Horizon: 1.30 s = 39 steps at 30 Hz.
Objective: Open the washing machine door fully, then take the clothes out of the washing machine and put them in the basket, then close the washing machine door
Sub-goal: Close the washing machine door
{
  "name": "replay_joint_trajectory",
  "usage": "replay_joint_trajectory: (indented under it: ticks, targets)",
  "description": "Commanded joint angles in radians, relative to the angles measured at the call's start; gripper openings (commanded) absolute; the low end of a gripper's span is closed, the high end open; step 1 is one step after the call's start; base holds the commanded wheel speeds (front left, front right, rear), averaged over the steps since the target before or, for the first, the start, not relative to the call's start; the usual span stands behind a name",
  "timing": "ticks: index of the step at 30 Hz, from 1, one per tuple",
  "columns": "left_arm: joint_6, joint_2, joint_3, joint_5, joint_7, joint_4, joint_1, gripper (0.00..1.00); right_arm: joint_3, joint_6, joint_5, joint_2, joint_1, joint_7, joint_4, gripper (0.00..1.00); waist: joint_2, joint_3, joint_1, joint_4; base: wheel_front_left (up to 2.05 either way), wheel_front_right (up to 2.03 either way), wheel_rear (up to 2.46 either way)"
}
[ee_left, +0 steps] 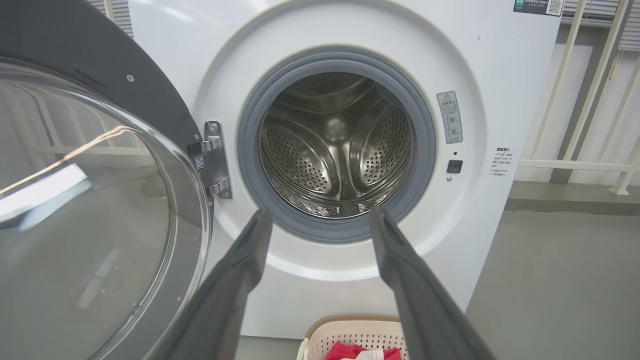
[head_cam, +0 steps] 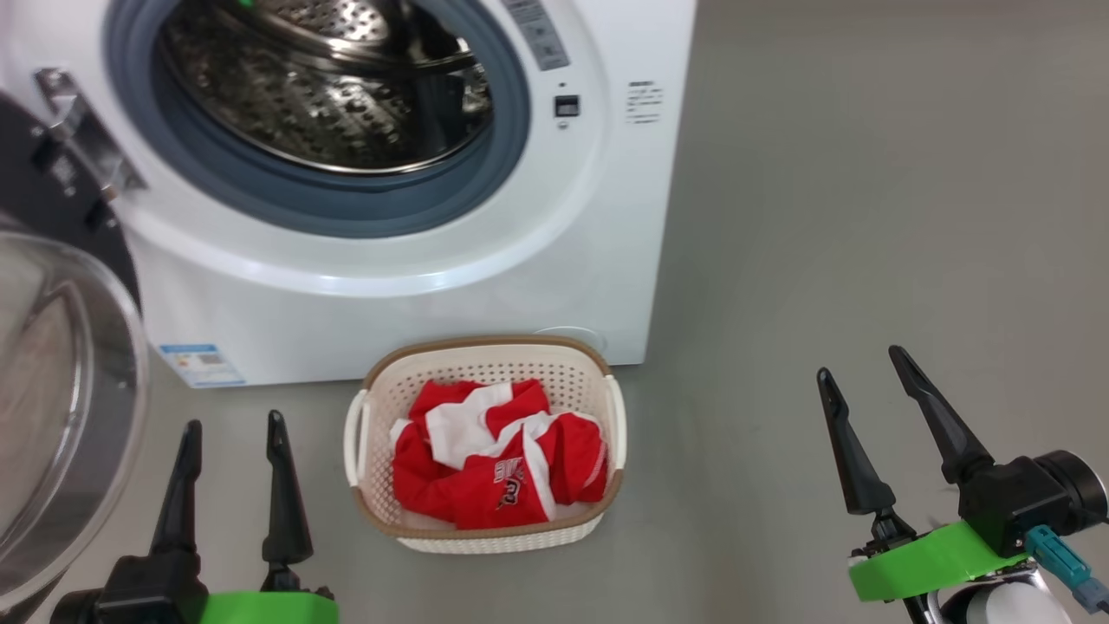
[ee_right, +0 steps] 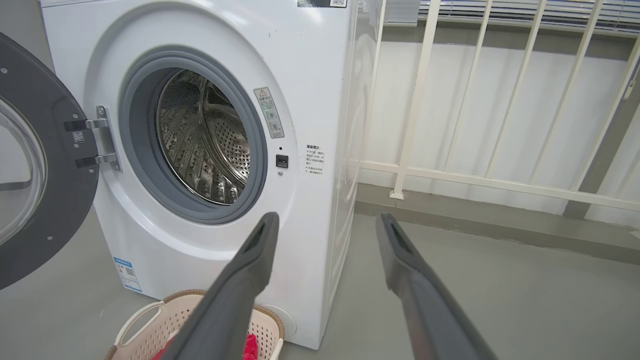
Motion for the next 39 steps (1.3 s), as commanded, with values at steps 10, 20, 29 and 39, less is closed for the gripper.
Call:
replay_joint_trajectory:
  ticks: [10, 20, 29, 39]
  targets:
    - [0.042, 0.011, 0.002, 0.0, -0.008, -0.068, -0.027, 1.0, 0.055, 0.006, 0.004, -0.015, -0.073, -0.006, -0.03, 1.0, 0.0, 0.028, 0.0, 0.161, 0.0, 0.0, 0.0]
    - [0.077, 0.011, -0.006, 0.002, -0.008, -0.094, -0.011, 1.0, 0.092, 0.006, -0.005, -0.019, -0.078, -0.006, -0.021, 1.0, 0.0, 0.025, 0.0, 0.285, 0.0, 0.0, 0.0]
    - [0.101, 0.011, -0.004, -0.003, -0.008, -0.102, 0.009, 1.0, 0.098, 0.006, -0.01, -0.02, -0.07, -0.006, -0.016, 1.0, 0.0, 0.008, 0.0, 0.371, 0.0, 0.0, 0.0]
    - [0.111, 0.011, -0.006, -0.006, -0.008, -0.1, 0.018, 1.0, 0.105, 0.006, -0.013, -0.013, -0.066, -0.006, -0.013, 1.0, 0.0, 0.0, 0.0, 0.403, 0.0, 0.0, 0.0]
